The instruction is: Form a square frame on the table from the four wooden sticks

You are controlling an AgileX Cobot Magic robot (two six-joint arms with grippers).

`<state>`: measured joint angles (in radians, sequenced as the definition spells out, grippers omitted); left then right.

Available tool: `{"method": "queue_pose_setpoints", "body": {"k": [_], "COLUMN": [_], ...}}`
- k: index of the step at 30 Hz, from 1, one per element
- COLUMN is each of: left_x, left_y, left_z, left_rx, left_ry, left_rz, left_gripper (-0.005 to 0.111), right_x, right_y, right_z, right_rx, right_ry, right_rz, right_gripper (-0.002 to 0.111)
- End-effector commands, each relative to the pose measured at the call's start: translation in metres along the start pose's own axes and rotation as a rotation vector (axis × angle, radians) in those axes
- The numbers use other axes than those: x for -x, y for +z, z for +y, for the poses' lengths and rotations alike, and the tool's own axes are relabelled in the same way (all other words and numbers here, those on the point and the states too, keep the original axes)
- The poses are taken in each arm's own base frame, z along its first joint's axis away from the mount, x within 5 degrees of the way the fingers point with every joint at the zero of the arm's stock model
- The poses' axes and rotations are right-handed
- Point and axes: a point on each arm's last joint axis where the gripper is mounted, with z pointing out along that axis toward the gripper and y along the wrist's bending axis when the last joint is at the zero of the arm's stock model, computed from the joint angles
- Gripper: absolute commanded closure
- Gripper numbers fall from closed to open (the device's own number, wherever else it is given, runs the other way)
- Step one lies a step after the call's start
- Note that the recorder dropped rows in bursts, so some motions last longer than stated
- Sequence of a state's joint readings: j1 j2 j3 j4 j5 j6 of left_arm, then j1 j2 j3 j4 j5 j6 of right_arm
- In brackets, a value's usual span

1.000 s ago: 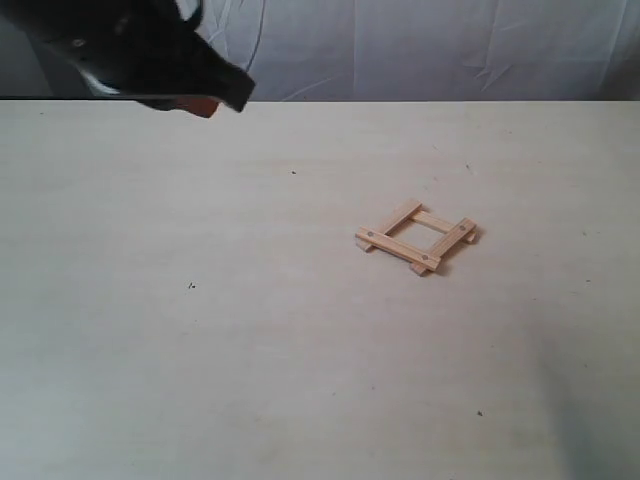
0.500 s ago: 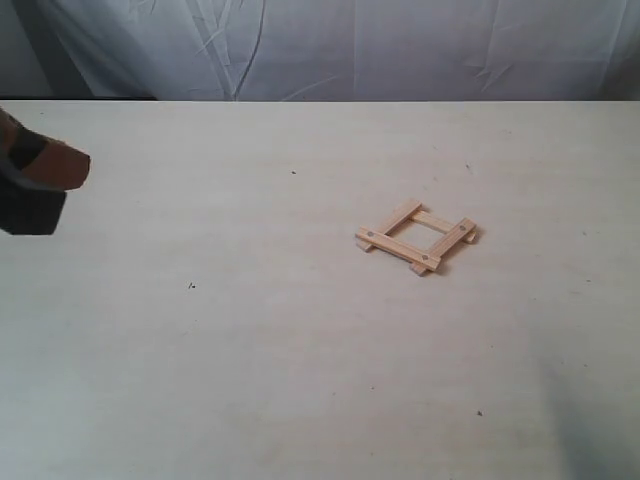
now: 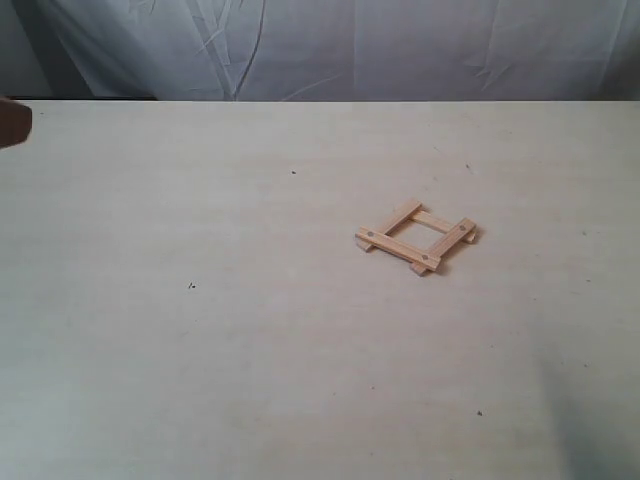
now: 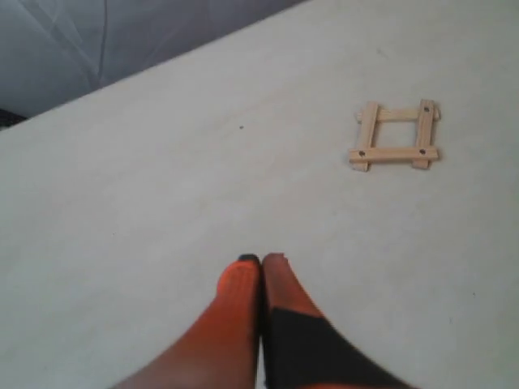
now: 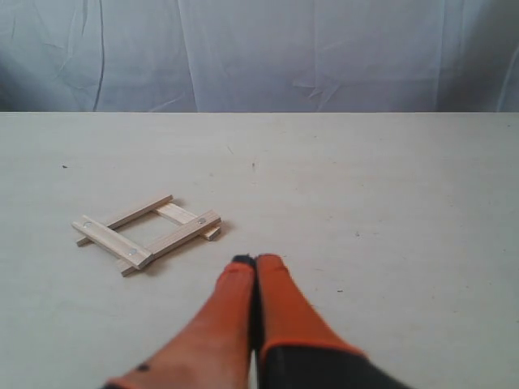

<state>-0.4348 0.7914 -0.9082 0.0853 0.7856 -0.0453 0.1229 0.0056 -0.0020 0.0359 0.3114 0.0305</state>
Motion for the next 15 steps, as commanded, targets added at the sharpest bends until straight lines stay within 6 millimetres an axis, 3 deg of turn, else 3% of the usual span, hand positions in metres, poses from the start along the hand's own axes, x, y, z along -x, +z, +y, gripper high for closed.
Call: {"method": "queue_pose_setpoints", "body": {"k": [1, 15], "left_x": [-0.012, -0.132], "left_y": [-0.013, -0.019], "left_z": [0.008, 0.012], "left_rx": [0.041, 0.223], "left_ry": [-0.068, -0.184], "left_rz": [-0.120, -0.326], "left_gripper": [0.107, 0.107], "right_x": [0.000, 0.000], "right_y": [0.000, 0.000], "right_z": [0.000, 0.000], "right_rx": [-0.005, -0.005], "right_ry": [0.000, 0.000], "right_rz": [-0.011, -0.011], "right_gripper": [0.108, 0.108]}}
